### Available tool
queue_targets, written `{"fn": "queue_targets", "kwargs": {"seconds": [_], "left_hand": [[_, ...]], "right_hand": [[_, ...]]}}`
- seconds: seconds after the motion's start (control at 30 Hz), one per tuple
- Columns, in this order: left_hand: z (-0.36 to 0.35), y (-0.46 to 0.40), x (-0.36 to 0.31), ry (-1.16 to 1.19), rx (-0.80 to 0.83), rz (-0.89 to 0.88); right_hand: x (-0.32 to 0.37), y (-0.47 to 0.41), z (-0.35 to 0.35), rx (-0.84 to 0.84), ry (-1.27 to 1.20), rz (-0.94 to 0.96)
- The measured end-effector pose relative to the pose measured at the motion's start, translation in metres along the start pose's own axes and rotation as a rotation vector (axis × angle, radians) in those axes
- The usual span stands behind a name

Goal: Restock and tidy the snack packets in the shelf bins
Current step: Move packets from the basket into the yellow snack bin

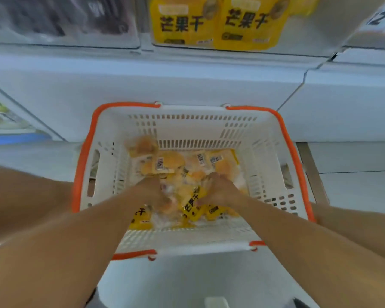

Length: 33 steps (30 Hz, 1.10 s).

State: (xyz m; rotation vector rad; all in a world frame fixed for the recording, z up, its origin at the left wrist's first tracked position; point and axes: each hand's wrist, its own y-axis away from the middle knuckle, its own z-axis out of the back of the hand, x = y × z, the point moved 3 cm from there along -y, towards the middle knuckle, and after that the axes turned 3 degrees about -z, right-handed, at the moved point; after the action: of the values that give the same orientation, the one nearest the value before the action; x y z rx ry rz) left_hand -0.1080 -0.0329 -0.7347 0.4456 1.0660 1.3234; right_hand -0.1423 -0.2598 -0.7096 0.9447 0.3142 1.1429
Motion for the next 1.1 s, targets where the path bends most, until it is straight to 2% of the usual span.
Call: {"fn": "queue_targets", "kwargs": {"seconds": [0.1, 0.2, 0.23, 0.33, 0.37, 0.43, 0.47, 0.5, 0.6, 0.67, 0.73, 0.87, 1.03, 1.1], "left_hand": [[-0.013, -0.022, -0.01, 0.099, -0.022, -0.046], [-0.011, -0.031, -0.004, 0.193, -0.072, 0.036], [-0.009, -0.032, -0.004, 0.117, -0.066, 0.049], [-0.001, -0.025, -0.017, -0.303, -0.003, 0.014], [0.002, -0.022, -0.022, -0.368, 0.017, 0.002], [0.002, -0.018, -0.026, -0.399, 0.076, 0.0], [0.003, -0.017, -0.025, -0.333, 0.087, 0.025], [0.005, -0.016, -0.023, -0.201, 0.089, 0.074], [0.01, -0.01, -0.019, 0.407, 0.012, 0.179], [0.02, -0.005, -0.021, 0.657, -0.073, 0.175], [0.034, 0.0, -0.027, 0.608, -0.097, 0.11], [0.051, 0.002, -0.046, 0.155, -0.012, -0.127], [0.072, 0.016, -0.073, 0.207, -0.267, -0.38], [0.077, 0.021, -0.082, 0.229, -0.234, -0.437]], "right_hand": [[0.011, -0.013, -0.024, -0.136, 0.114, -0.011], [0.024, -0.016, -0.029, -0.133, 0.15, 0.006], [0.028, -0.017, -0.027, -0.1, 0.157, 0.03], [0.037, -0.018, -0.01, -0.007, 0.164, 0.095], [0.035, -0.021, -0.002, 0.026, 0.159, 0.114], [0.024, -0.021, 0.016, 0.115, 0.04, 0.115], [0.016, -0.022, 0.026, 0.14, -0.069, 0.102], [0.006, -0.023, 0.035, 0.144, -0.2, 0.087], [-0.02, -0.02, 0.055, 0.087, -0.671, 0.08], [-0.031, -0.013, 0.057, 0.104, -0.926, 0.044], [-0.036, -0.009, 0.053, 0.151, -1.083, 0.016], [-0.032, -0.013, 0.055, 0.097, -1.097, 0.006], [-0.022, -0.017, 0.062, -0.008, -1.277, 0.03], [-0.026, -0.019, 0.064, -0.067, -1.368, -0.018]]}}
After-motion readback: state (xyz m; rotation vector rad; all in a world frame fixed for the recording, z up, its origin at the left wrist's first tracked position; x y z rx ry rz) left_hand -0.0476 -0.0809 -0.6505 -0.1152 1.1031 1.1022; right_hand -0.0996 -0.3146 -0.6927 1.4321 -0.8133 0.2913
